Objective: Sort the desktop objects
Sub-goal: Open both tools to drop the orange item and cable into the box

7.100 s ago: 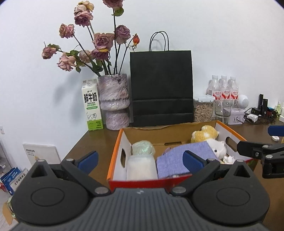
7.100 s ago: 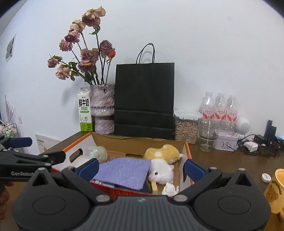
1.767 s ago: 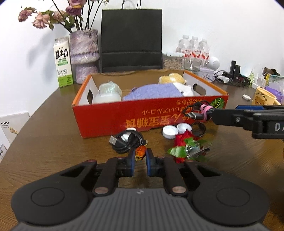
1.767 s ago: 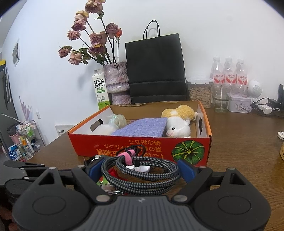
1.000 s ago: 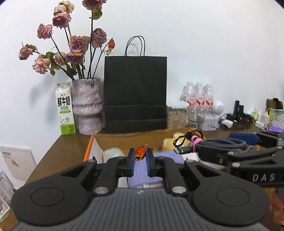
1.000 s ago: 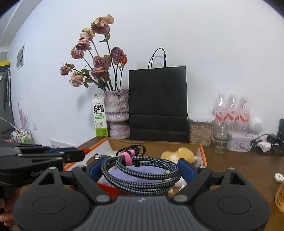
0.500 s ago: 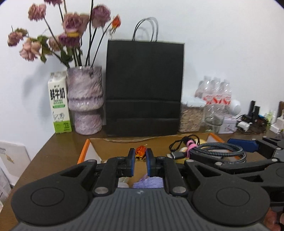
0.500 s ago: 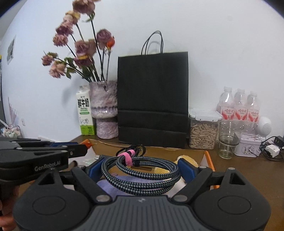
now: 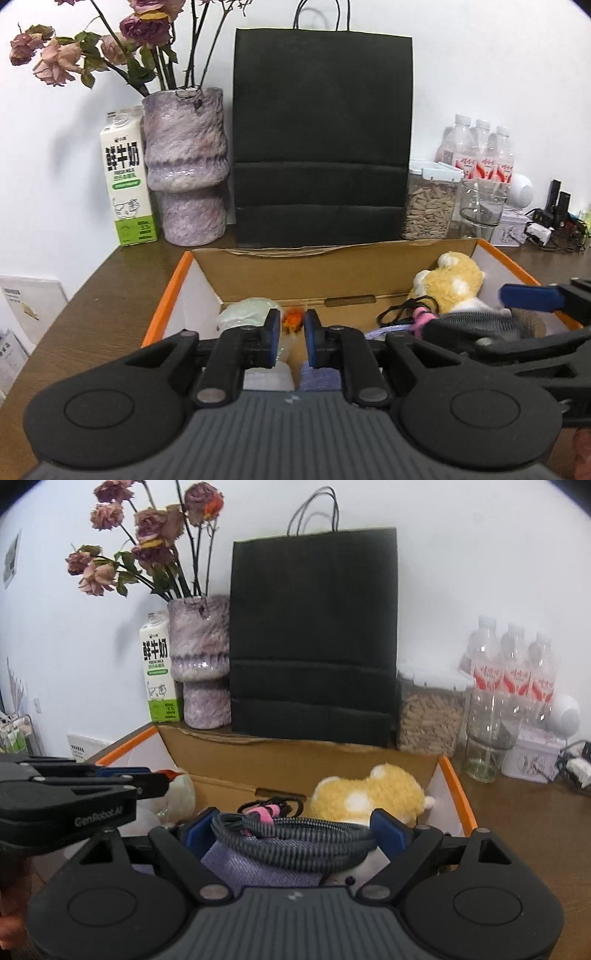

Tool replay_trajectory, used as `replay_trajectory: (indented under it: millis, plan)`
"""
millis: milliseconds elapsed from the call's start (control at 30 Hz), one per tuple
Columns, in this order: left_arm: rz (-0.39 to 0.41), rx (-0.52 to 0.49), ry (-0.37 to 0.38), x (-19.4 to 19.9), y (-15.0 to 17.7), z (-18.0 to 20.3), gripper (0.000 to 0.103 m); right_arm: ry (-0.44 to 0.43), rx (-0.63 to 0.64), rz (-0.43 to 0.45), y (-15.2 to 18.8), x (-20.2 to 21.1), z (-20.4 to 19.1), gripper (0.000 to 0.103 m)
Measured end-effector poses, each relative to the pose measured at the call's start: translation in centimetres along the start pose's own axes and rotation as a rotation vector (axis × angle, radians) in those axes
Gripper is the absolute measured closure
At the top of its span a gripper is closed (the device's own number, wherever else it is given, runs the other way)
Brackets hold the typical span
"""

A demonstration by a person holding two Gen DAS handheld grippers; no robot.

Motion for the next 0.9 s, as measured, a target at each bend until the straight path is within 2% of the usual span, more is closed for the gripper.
replay_trajectory:
  millis: [33,67,133,167,333,567,900]
  plan:
    - [0.002,0.0,-0.005,0.1,0.0,0.0,0.063,0.0,-0.006,-0.002,-0.1,0.2,0.2,0.005]
    - [0.005,0.004,-0.013,0.3,-0.1,0.0,0.028,0.002,-0.007,-0.003,-0.2,0.4,0.3,0.0]
    - [0.023,-0.001,-0.051,0.8,-0.3,0.0,0.004,0.003,-0.009,0.007,-0.5,1.0,0.7,0.0]
    - [0.043,-0.012,-0.06,1.2,-0.5,0.1,0.0,0.007,-0.012,0.009,-0.7,1.2,0.9,0.0]
    - [0.073,-0.01,-0.054,2.2,-1.1,0.3,0.0,0.007,-0.033,0.01,-1.2,1.8,1.7,0.0]
    - [0.074,-0.021,-0.061,2.7,-1.3,0.7,0.0,0.004,-0.048,0.013,-1.5,2.4,2.1,0.0]
    - [0.115,-0.003,-0.057,5.2,-1.8,1.0,0.0,-0.006,-0.054,0.055,-2.3,4.8,1.7,0.0]
Point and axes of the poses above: each gripper's, at about its wrist camera, not at the fingertips, and x roughly against the way its jaws point, z to its right, y to its underside, the point moved 6 cm from there along -x, roughly the way its jaws point, and after that the axes turned 13 degrees about y, right-handed, at the moved point
